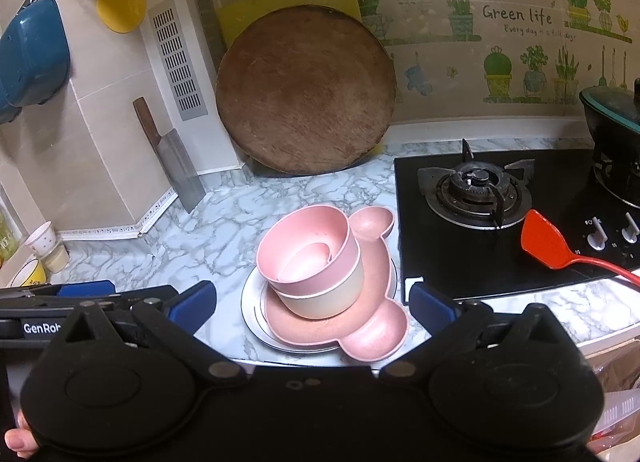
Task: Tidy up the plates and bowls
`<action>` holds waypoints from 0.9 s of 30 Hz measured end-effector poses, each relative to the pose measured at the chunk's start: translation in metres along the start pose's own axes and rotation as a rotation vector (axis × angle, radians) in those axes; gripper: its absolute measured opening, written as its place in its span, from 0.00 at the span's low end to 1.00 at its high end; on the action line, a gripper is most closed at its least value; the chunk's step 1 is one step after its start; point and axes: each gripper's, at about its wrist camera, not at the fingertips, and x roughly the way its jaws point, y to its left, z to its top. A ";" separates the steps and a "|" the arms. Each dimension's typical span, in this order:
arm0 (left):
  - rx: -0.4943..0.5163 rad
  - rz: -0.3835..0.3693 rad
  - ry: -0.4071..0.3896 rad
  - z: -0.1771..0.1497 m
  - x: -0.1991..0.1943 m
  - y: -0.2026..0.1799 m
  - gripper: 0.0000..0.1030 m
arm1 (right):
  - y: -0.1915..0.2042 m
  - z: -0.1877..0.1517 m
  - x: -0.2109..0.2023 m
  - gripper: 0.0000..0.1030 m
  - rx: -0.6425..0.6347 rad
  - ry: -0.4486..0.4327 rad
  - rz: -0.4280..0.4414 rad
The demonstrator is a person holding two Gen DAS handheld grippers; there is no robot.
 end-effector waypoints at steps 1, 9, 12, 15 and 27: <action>-0.006 -0.002 -0.004 0.000 -0.001 0.000 1.00 | 0.001 0.000 0.000 1.00 -0.002 -0.003 -0.004; -0.021 -0.002 -0.010 -0.001 -0.002 0.002 1.00 | 0.003 -0.002 -0.003 1.00 -0.001 -0.010 -0.015; -0.020 -0.004 -0.008 -0.001 -0.002 0.003 1.00 | 0.004 -0.003 -0.003 1.00 0.000 -0.008 -0.017; -0.019 -0.012 0.002 -0.002 -0.001 0.003 1.00 | 0.004 -0.003 -0.003 1.00 -0.001 -0.009 -0.016; -0.022 -0.027 0.007 -0.004 0.000 0.005 1.00 | 0.007 -0.004 0.002 1.00 0.015 -0.011 -0.016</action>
